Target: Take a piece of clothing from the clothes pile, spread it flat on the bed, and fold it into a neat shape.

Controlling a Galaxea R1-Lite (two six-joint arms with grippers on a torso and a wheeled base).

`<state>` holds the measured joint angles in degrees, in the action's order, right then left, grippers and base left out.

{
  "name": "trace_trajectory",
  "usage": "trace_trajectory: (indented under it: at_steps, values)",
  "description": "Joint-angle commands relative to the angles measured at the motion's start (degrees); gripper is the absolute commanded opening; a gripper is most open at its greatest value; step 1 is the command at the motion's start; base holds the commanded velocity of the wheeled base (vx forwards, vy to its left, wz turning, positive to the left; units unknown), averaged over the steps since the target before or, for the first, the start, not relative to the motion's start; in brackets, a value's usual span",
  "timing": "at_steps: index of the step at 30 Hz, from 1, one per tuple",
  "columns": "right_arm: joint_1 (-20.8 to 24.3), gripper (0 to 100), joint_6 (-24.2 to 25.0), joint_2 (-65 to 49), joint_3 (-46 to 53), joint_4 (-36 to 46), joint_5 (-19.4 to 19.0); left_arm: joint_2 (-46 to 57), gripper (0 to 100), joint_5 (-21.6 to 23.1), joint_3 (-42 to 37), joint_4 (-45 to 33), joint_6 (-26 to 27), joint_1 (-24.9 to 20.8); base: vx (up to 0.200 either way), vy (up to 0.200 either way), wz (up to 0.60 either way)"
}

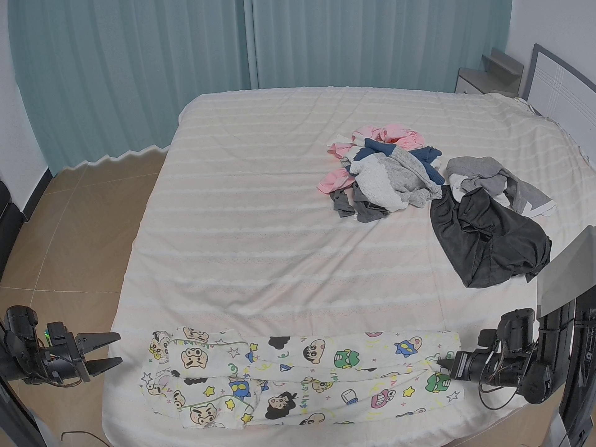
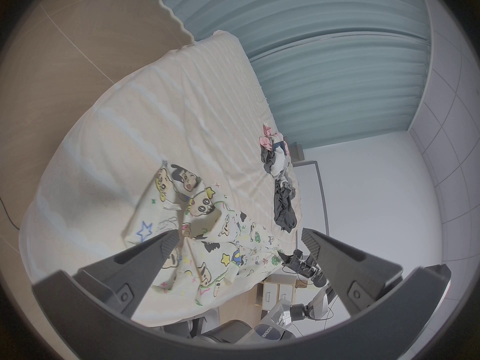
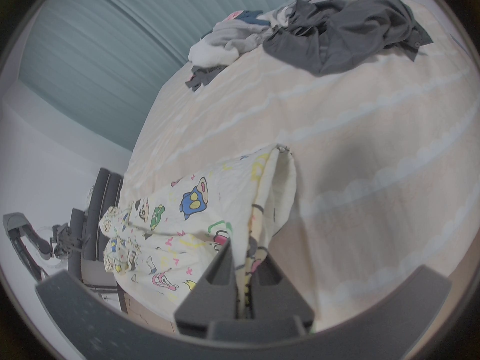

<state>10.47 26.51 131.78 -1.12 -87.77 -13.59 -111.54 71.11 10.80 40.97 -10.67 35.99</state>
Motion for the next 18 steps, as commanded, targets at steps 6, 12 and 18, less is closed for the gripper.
trace_trajectory:
  at_steps: [6,12,18]
  values:
    - [-12.41,0,-2.17,-5.48,1.12,-0.03,-3.02,-0.25,100,0.0,0.1,0.07,-0.14,0.05,0.0,0.0,0.0]
    - [-20.32,0,-4.37,-9.08,1.12,0.5,-6.62,-0.34,100,0.0,0.36,-0.02,-0.23,0.05,0.0,0.0,0.0]
    - [-29.98,0,-5.95,-11.99,1.12,-0.03,-11.37,-0.34,100,0.08,0.36,-0.02,-0.23,0.05,0.0,0.0,0.0]
